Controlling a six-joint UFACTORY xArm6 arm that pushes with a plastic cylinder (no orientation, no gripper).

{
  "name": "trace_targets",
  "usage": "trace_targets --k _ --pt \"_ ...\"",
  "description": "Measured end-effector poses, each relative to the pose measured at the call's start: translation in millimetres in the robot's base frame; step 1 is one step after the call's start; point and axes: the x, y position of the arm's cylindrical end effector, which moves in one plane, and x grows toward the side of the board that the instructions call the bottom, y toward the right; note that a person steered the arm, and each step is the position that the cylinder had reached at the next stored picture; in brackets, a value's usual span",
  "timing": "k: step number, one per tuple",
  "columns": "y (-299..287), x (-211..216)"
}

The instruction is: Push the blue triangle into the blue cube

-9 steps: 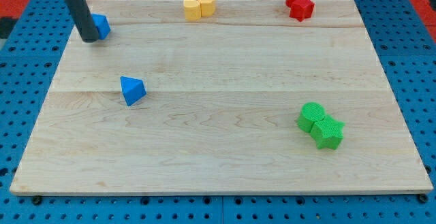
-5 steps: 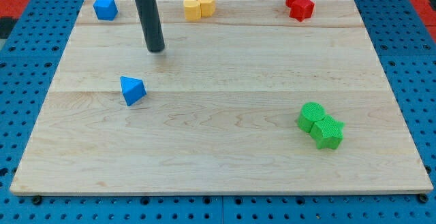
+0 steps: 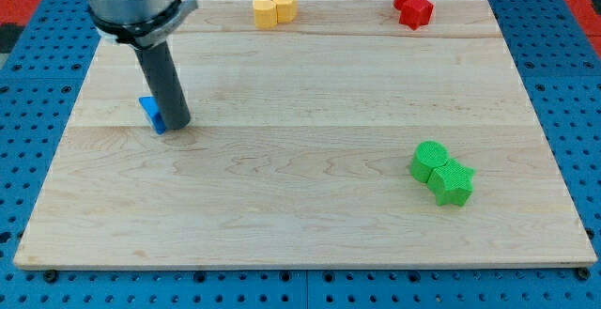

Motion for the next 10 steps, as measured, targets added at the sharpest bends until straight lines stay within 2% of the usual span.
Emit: trace_targets --k 1,3,4,6,7,9,10 --pt "-29.7 -0.6" --pt "-103.1 -37.6" --pt "-94.8 -24.3" --pt "-142.8 -15.0" --pt "-143.3 -24.5" --pt "-136.9 -71.3" --pt "-120.2 -69.4"
